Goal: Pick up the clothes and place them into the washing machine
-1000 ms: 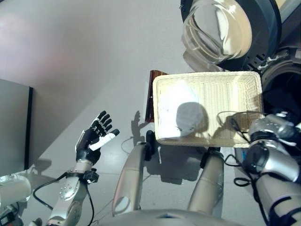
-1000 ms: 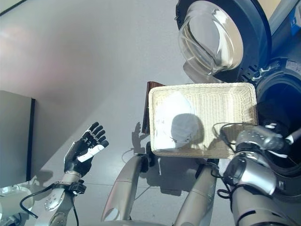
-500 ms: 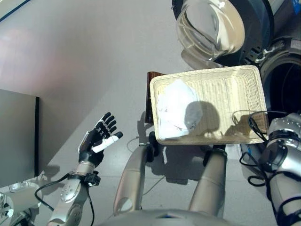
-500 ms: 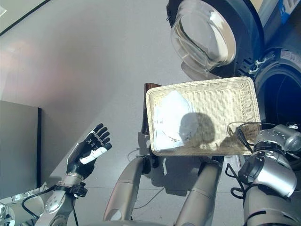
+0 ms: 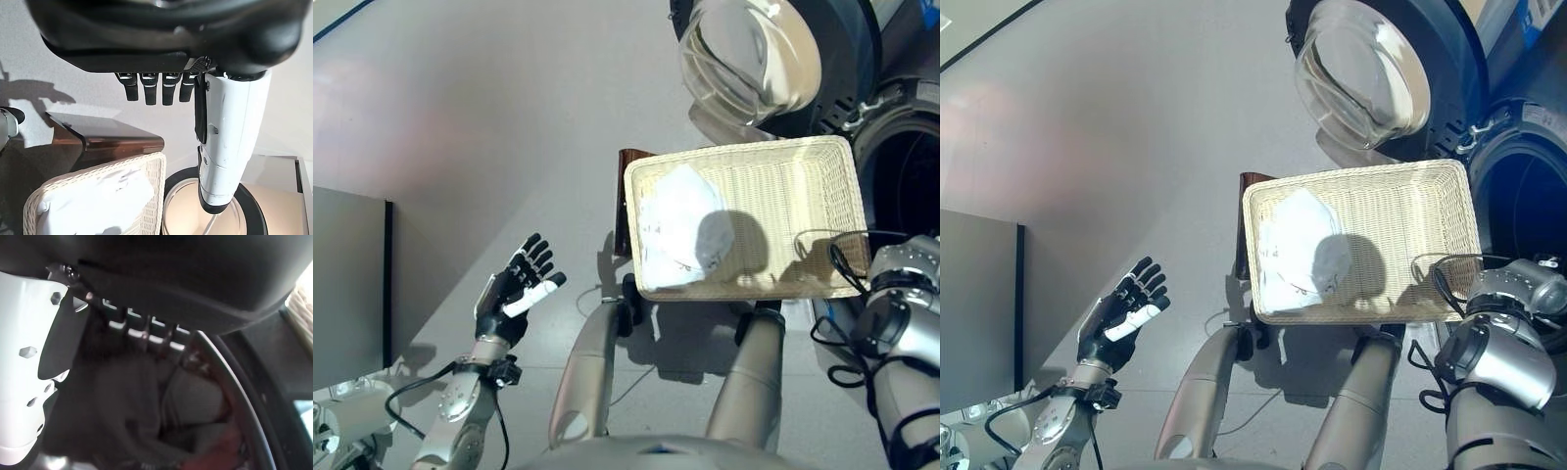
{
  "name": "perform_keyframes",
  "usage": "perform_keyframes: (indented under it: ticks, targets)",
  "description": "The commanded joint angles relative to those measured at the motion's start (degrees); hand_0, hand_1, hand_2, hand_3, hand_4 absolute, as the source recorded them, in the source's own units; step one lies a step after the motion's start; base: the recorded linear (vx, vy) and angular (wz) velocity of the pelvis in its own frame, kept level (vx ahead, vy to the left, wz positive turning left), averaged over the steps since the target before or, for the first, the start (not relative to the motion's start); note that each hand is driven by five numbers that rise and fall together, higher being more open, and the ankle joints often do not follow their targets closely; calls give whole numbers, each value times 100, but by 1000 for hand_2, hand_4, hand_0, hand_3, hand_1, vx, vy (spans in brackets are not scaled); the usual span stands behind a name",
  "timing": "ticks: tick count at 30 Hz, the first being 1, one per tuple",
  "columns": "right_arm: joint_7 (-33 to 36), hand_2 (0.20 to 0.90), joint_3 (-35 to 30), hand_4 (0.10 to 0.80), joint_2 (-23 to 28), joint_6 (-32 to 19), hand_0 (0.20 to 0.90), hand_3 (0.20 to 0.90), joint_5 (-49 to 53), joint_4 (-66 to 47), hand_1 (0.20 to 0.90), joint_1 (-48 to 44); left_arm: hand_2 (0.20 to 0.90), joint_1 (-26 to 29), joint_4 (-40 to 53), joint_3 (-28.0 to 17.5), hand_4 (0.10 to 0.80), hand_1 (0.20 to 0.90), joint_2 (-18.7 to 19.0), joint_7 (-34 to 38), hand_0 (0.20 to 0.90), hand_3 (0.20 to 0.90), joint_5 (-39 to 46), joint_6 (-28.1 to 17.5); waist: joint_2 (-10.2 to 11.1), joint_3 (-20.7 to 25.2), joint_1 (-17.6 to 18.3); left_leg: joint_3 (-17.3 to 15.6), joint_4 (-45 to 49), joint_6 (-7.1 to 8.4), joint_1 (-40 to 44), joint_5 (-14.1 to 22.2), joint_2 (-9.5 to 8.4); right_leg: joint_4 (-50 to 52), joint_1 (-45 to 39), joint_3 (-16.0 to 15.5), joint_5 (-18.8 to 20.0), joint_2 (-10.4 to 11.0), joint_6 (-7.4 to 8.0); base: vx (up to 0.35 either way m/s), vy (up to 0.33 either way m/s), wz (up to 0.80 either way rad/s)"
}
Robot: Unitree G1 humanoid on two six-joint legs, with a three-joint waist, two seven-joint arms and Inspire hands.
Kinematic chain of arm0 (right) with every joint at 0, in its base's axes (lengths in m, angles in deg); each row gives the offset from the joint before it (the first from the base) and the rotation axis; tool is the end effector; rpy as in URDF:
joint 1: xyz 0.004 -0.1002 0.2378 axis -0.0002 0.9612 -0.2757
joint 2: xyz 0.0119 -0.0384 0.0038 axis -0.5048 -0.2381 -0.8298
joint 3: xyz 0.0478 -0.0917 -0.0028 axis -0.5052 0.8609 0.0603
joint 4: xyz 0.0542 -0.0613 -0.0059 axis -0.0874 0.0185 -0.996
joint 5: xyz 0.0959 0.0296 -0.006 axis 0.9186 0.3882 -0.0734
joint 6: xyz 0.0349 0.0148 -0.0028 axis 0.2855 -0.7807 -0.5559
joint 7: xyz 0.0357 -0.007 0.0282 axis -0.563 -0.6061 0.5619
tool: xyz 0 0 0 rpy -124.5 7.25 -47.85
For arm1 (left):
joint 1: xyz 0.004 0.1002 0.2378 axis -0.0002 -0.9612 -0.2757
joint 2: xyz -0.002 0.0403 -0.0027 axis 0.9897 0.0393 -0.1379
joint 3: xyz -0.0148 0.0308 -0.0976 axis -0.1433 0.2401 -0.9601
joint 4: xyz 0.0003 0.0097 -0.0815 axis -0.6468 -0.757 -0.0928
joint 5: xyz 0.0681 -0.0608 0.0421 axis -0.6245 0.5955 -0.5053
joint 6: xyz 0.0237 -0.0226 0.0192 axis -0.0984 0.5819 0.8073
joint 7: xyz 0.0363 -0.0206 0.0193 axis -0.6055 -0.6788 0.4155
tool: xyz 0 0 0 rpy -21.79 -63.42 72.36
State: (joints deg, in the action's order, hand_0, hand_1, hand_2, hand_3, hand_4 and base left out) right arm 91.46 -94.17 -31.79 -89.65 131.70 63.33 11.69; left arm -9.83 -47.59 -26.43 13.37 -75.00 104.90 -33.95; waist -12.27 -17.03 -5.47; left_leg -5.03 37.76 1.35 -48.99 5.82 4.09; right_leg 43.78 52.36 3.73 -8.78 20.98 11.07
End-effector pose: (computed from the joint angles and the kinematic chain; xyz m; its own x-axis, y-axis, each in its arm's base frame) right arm 0.2633 -0.3750 0.1335 0.0568 -0.8632 -0.5016 0.4363 -0.4304 0.7902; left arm 0.1249 0.2127 0.0061 0.9934 -0.0658 -0.0940 0.0364 0.9577 -0.2855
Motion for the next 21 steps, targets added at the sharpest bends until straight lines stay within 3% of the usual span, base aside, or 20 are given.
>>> perform_keyframes:
  ticks: [1, 14, 21]
  targets:
    - [-245, 900, 291, 800, 230, -362, 900, 900, -238, -144, 900, 224, 900, -66, 440, -396, 800, 900, 176, -22, 900, 900, 153, -426, 22, 210, 80, 441, -207, 536, 36, 32, 370, 27, -172, -2, -110, -60, -182, -1, 11, 6]
    - [-632, 900, 367, 800, -408, -219, 900, 900, 2, -162, 900, 292, 900, 48, 453, -342, 800, 900, 345, -123, 900, 900, 154, -431, 259, 168, -58, 527, -63, 478, -51, 57, 253, -168, -502, -232, 8, 106, -88, -1, 37, 11]
    - [-795, 900, 499, 800, -1127, -59, 900, 900, -24, -110, 900, 387, 900, 101, 256, -489, 800, 900, 322, -105, 900, 900, 15, -454, 477, 175, -170, 492, -213, 376, 99, 74, 82, -751, -925, -379, 303, 211, 22, 20, 61, 10]
